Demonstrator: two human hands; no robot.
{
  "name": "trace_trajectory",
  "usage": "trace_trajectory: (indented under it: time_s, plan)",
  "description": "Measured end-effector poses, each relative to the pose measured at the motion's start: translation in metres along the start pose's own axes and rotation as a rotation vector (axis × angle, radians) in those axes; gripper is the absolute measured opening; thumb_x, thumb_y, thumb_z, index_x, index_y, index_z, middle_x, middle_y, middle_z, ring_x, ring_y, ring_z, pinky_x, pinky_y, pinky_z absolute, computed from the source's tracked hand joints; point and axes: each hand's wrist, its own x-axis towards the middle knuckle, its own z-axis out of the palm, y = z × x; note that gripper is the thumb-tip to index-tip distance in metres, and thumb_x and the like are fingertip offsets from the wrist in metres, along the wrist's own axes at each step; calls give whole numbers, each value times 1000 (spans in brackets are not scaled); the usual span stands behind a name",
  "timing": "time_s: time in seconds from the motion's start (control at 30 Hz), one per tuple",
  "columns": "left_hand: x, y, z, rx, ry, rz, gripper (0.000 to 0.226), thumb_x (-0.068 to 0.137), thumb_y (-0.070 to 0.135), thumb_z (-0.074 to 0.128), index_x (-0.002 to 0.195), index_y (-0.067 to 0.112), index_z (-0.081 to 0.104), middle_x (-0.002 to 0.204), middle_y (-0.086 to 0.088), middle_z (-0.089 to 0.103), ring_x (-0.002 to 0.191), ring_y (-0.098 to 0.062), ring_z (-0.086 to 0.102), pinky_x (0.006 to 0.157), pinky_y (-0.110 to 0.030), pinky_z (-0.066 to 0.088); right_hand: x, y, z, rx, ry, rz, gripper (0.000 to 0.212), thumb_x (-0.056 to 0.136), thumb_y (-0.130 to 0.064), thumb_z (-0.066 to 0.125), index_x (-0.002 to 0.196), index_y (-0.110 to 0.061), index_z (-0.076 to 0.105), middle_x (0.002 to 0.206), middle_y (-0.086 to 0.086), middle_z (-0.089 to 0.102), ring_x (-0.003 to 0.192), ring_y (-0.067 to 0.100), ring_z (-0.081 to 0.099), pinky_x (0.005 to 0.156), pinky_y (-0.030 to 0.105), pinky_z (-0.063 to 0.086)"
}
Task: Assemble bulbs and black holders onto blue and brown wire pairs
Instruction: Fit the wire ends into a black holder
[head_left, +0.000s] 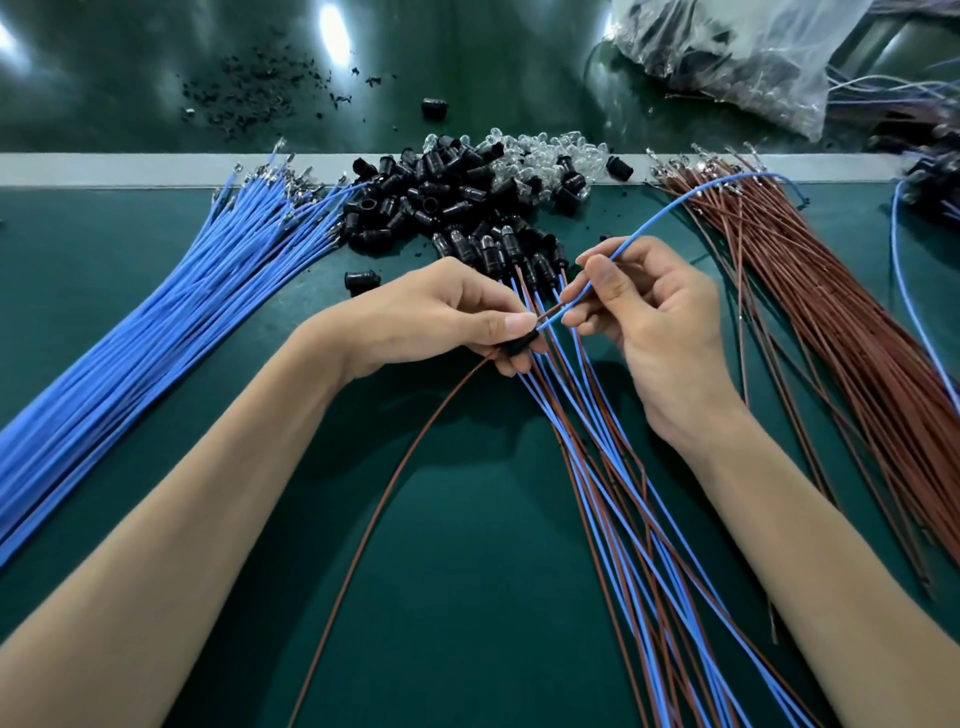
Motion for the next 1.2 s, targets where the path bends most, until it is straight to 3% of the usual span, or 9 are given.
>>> trace_trajectory:
  time_s: [0.23, 0.37, 0.5, 0.63, 0.73, 0.83, 1.0, 1.1, 1.2]
  plan:
    - [0, -1, 0, 0, -3, 2, 27, 88, 30, 53, 90, 11, 71, 76, -3, 68, 73, -12, 61, 73, -17, 47, -1, 1, 0, -34, -16, -19, 15, 95, -3, 53, 88, -15, 59, 67, -3, 68, 56, 6, 62, 57, 16, 49]
    - [0, 0, 0, 6, -21, 14, 28, 89, 29, 53, 91, 6, 70, 76, -6, 65, 73, -13, 57, 74, -19, 47, -4, 4, 4, -76, -128, 25, 15, 92, -1, 58, 86, -14, 63, 69, -3, 70, 58, 6, 64, 59, 14, 50]
    - [1, -1, 1, -13, -6, 14, 27, 89, 27, 54, 93, 6, 70, 77, -7, 66, 76, -13, 60, 76, -18, 49, -5, 2, 2, -102, -124, 36, 10, 89, -17, 65, 82, -21, 71, 76, -3, 71, 58, 6, 63, 56, 16, 49]
    - [1, 0, 1, 4, 2, 14, 24, 91, 26, 55, 91, 8, 71, 78, -4, 68, 78, -12, 62, 79, -20, 51, -1, -1, 1, 50, 4, 50, 22, 92, -31, 54, 80, -24, 71, 81, 1, 67, 52, 8, 57, 46, 16, 40]
    - [2, 0, 1, -10, 23, 5, 25, 87, 28, 58, 92, 7, 71, 80, -5, 70, 81, -15, 64, 85, -27, 51, -2, 0, 0, -63, 6, -2, 19, 90, -26, 60, 76, -23, 72, 64, -2, 58, 49, 6, 48, 47, 16, 36]
    - [3, -1, 2, -5, 47, 7, 25, 89, 26, 58, 93, 5, 71, 80, -5, 70, 81, -14, 64, 85, -28, 52, -4, -1, 0, -168, -73, -27, 11, 87, -23, 64, 83, -19, 74, 69, -7, 59, 49, 5, 45, 48, 15, 35]
    - [1, 2, -2, 1, 16, -5, 19, 91, 24, 57, 87, 11, 71, 78, -1, 70, 78, -14, 64, 76, -21, 51, 2, -7, -4, 230, 104, 26, 23, 94, -21, 54, 77, -21, 69, 70, -4, 63, 46, 6, 47, 43, 15, 34]
    - [1, 3, -2, 11, 32, -9, 17, 91, 21, 58, 87, 10, 71, 76, 0, 70, 76, -11, 64, 73, -19, 50, 1, -5, -5, 42, 49, -13, 21, 89, -19, 60, 72, -21, 73, 63, -4, 58, 49, 7, 45, 47, 16, 35]
    - [1, 4, 0, 28, 31, -16, 17, 91, 20, 59, 88, 9, 71, 75, 0, 70, 75, -11, 65, 72, -19, 51, -3, -3, -5, -139, -91, -6, 12, 86, -21, 63, 82, -18, 74, 61, 3, 52, 52, 11, 42, 49, 18, 36]
